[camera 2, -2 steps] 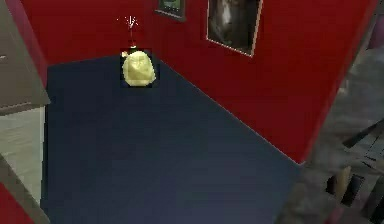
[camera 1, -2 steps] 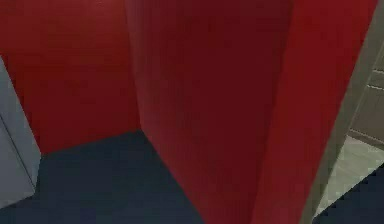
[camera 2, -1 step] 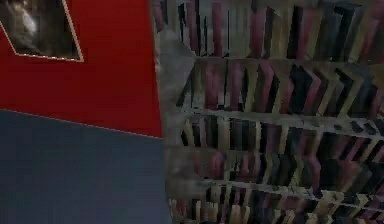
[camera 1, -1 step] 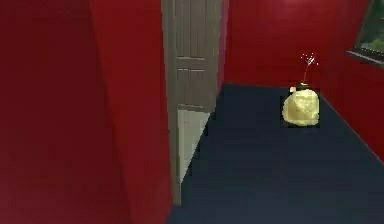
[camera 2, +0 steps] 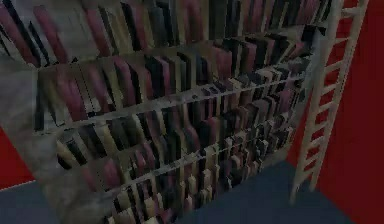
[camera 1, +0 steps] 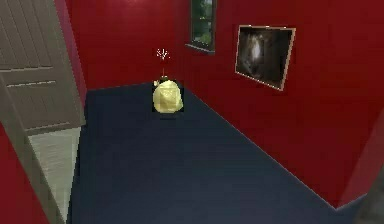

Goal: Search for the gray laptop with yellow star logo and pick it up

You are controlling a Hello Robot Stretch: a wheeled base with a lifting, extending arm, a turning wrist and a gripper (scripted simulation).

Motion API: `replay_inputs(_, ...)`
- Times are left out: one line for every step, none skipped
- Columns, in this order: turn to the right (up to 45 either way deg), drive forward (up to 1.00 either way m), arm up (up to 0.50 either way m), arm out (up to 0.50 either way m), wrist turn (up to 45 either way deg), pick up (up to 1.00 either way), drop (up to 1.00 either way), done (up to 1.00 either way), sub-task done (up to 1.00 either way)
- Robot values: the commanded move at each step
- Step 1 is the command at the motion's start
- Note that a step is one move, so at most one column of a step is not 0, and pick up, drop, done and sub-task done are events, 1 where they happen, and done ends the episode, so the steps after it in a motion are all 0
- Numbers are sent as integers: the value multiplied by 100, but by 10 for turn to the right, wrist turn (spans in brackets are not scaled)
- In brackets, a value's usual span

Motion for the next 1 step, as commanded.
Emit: replay_inputs(0,45,0,0,0,0,0,0,0)
